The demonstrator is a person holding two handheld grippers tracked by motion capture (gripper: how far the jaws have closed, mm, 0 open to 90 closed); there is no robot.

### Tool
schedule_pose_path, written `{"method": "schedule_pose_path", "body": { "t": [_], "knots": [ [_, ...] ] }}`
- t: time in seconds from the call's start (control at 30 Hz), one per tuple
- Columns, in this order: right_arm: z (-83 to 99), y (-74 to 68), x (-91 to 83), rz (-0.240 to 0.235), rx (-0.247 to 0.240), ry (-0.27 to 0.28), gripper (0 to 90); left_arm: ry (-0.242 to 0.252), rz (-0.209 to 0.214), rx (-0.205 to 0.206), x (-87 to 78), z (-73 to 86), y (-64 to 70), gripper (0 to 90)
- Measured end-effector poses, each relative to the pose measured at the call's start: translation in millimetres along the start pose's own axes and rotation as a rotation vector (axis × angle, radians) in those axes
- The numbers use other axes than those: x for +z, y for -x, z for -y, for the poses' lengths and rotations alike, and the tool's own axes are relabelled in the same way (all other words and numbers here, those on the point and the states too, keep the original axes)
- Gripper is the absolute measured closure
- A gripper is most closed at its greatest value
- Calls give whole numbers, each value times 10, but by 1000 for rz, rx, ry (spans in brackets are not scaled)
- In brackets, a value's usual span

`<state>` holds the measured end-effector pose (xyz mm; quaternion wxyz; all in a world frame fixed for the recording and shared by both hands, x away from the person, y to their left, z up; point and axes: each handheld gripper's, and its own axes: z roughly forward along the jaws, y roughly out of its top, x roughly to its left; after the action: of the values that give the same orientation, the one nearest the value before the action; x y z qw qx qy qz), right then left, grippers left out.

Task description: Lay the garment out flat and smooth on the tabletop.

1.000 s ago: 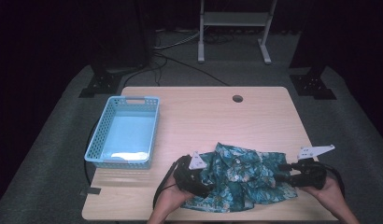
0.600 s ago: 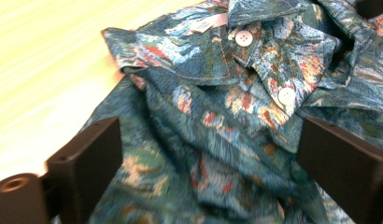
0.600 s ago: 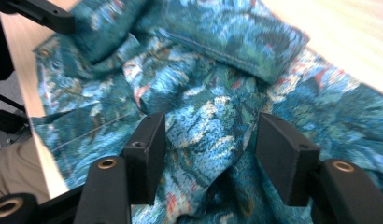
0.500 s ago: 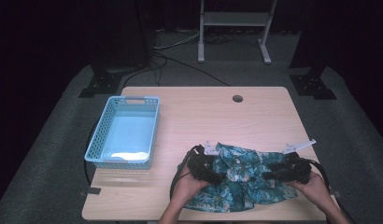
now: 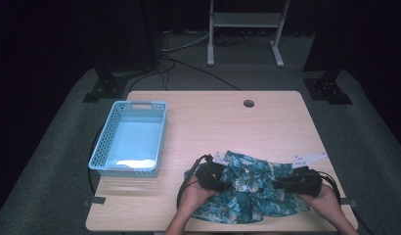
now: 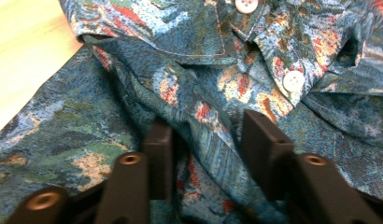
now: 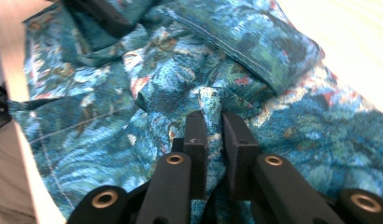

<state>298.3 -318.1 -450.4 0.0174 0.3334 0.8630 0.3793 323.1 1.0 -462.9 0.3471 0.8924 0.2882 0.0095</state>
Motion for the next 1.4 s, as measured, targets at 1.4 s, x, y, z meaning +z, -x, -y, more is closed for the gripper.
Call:
{"method": "schedule_pose_path", "body": {
  "t": [1.4],
  "knots": [
    [-83, -509, -29, -53, -144, -20, 872, 61, 60, -12, -225, 425, 143, 635]
  ]
}}
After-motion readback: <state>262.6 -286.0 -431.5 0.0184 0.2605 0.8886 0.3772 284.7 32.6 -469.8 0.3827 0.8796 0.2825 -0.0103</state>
